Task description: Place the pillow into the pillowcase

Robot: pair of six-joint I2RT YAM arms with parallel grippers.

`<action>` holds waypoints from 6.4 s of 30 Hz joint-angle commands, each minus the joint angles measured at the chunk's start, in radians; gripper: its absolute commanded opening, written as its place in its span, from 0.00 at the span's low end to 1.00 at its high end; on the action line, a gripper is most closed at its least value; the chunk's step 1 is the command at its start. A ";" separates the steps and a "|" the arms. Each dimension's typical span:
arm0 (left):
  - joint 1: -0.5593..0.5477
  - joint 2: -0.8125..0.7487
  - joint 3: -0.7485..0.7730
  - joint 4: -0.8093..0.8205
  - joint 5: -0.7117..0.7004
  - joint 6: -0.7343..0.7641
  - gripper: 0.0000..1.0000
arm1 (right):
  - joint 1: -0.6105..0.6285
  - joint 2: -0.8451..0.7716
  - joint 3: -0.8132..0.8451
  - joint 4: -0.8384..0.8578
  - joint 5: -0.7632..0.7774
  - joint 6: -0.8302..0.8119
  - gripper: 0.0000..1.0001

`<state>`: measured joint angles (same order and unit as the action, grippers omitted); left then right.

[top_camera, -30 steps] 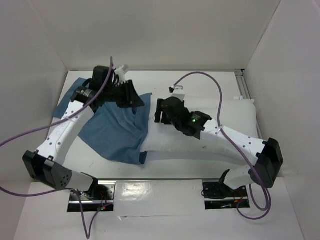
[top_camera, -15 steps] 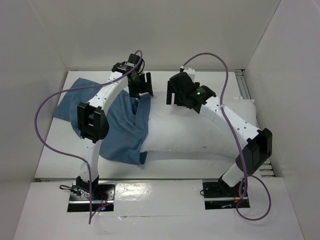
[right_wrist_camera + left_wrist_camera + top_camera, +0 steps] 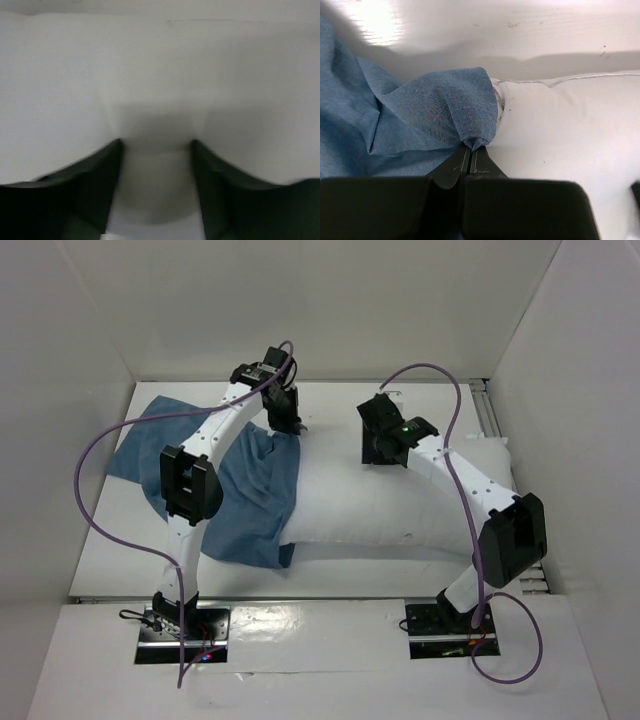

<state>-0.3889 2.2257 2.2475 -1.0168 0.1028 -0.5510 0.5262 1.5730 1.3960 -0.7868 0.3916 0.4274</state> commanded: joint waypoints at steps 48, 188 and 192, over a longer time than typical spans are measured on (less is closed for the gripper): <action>-0.067 -0.144 0.067 0.069 0.129 0.066 0.55 | 0.017 -0.090 -0.052 0.023 -0.002 0.085 0.00; -0.306 -0.673 -0.519 0.179 0.154 -0.058 0.00 | -0.166 0.091 0.121 0.356 -0.260 0.324 0.00; -0.361 -0.453 -0.106 0.156 0.317 -0.058 0.00 | -0.166 0.105 0.195 0.343 -0.228 0.335 0.00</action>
<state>-0.7124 1.6981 1.9671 -0.9390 0.1886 -0.6250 0.3531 1.6920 1.5082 -0.5007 0.1734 0.7319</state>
